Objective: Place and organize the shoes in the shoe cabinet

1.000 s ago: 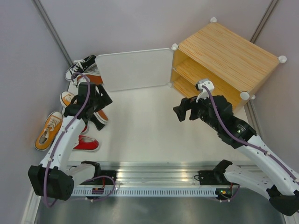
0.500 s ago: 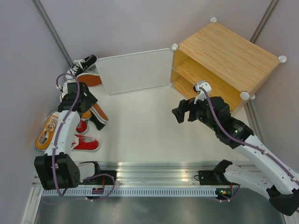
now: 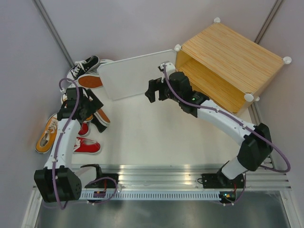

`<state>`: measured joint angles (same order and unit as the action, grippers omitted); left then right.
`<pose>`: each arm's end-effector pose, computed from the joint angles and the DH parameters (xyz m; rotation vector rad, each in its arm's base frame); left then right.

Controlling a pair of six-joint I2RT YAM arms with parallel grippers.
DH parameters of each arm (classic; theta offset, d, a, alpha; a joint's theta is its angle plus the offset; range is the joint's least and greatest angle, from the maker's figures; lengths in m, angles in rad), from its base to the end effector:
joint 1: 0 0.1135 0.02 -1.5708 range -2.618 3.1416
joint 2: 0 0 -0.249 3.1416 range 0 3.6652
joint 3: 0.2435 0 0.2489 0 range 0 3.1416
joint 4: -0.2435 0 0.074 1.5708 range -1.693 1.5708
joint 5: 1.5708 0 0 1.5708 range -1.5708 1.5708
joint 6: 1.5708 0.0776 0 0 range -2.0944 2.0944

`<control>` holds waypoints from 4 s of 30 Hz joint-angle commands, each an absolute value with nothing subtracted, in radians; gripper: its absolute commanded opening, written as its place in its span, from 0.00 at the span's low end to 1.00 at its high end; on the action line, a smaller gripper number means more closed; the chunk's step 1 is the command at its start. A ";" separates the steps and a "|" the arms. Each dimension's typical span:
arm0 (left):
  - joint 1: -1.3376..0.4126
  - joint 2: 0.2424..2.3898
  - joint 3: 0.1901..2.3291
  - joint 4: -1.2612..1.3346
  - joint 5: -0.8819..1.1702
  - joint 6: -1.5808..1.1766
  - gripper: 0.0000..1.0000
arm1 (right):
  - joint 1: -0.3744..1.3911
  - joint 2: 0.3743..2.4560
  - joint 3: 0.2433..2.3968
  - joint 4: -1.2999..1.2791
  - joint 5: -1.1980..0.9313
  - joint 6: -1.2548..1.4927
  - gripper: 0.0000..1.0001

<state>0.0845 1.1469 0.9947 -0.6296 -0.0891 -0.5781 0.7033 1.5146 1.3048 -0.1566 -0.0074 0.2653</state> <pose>0.2713 0.0299 0.2566 -0.8065 2.2103 -0.1376 0.3019 0.2567 0.3162 -0.4379 1.9444 0.6444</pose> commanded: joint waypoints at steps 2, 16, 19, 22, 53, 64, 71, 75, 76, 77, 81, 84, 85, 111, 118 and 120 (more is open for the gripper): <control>0.086 1.066 0.989 -0.710 0.024 -0.514 0.96 | 0.706 1.661 1.484 0.018 -0.023 0.278 0.97; 0.084 0.870 1.023 -0.905 0.068 -0.474 0.97 | 0.701 2.123 1.906 0.153 0.072 0.347 0.98; 0.084 0.848 1.023 -0.925 0.058 -0.469 0.98 | 0.681 2.195 1.986 0.178 0.156 0.389 0.98; 0.086 0.838 1.019 -0.939 0.057 -0.465 0.98 | 0.652 2.244 2.035 0.199 0.265 0.480 0.98; 0.084 0.948 0.997 -0.890 -0.026 -0.511 0.98 | 0.591 1.846 1.695 -0.040 -0.153 0.430 0.98; 0.109 1.112 1.137 -0.885 -0.356 -0.428 0.97 | 0.598 1.448 1.369 -0.207 -0.161 0.354 0.98; 0.178 1.226 1.190 -0.850 -0.364 -0.405 0.98 | 0.600 1.192 1.174 -0.301 -0.140 0.344 0.98; 0.179 1.302 1.226 -0.822 -0.324 -0.460 0.98 | 0.600 1.097 1.102 -0.343 -0.144 0.354 0.98; 0.181 1.339 1.229 -0.815 -0.327 -0.466 0.98 | 0.600 1.068 1.092 -0.351 -0.147 0.353 0.98; 0.183 1.362 1.232 -0.808 -0.334 -0.474 0.98 | 0.600 1.059 1.085 -0.354 -0.146 0.354 0.98; 0.218 1.453 1.255 -0.766 -0.336 -0.529 0.92 | 0.598 1.002 1.048 -0.402 -0.129 0.356 0.98; 0.233 1.511 1.267 -0.752 -0.336 -0.564 0.89 | 0.600 0.962 1.035 -0.442 -0.101 0.354 0.98; 0.235 1.520 1.270 -0.747 -0.340 -0.572 0.89 | 0.598 0.956 1.035 -0.452 -0.089 0.351 0.98; 0.314 1.680 1.266 -0.699 -0.325 -0.548 0.40 | 0.600 0.933 0.989 -0.483 0.018 0.385 0.98; 0.313 1.597 1.266 -0.718 -0.276 -0.528 0.02 | 0.598 0.954 1.008 -0.477 0.017 0.379 0.98; 0.311 1.545 1.262 -0.721 -0.252 -0.534 0.02 | 0.598 0.959 1.015 -0.471 0.017 0.377 0.98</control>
<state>0.3122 1.6558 1.2385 -0.7353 -0.3019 -0.5419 0.5976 0.9520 0.9928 -0.5083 0.0010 0.3710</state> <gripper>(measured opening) 0.037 0.979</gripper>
